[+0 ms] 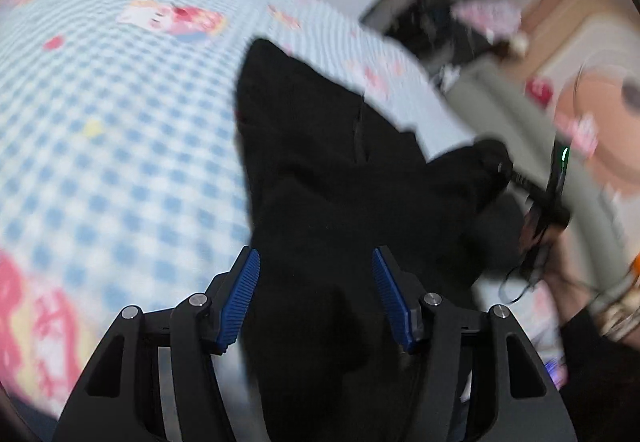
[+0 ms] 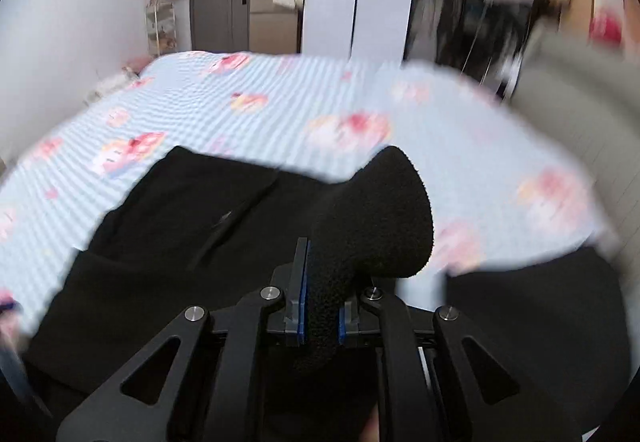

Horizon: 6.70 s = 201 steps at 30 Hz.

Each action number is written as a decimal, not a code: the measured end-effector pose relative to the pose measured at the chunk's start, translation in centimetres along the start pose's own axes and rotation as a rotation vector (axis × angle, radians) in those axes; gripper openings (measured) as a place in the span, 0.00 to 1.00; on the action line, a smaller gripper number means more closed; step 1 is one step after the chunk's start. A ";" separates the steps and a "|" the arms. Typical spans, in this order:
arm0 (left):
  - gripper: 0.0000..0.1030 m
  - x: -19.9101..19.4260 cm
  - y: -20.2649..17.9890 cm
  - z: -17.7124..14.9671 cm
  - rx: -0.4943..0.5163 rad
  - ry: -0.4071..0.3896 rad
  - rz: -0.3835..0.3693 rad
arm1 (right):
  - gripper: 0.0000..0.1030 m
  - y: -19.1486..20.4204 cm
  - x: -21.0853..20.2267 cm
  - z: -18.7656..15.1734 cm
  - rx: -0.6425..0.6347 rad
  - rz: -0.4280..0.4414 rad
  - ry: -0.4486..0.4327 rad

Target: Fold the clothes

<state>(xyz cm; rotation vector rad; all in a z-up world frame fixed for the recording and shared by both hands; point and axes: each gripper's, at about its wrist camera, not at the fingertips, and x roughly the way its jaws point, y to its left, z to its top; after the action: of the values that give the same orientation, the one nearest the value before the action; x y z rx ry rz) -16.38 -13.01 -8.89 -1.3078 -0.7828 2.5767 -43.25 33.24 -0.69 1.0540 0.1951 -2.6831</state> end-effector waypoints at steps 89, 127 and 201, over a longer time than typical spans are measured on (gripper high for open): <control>0.26 8.1 11.8 12.0 -0.130 0.170 0.453 | 0.66 4.6 6.1 -7.3 0.049 0.228 0.290; 0.56 1.4 -4.0 -13.9 -0.118 0.033 -0.030 | 0.65 5.8 -10.3 -30.4 0.372 0.460 0.340; 0.18 -7.6 -7.9 -18.0 0.216 0.157 -0.051 | 0.16 6.3 -18.7 -29.7 0.160 0.606 0.117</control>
<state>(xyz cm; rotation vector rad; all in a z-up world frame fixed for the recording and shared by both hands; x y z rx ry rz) 1.63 -2.03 -8.17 -1.3816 -0.4881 2.4040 -9.00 36.99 -9.77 1.0989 -0.2824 -2.1169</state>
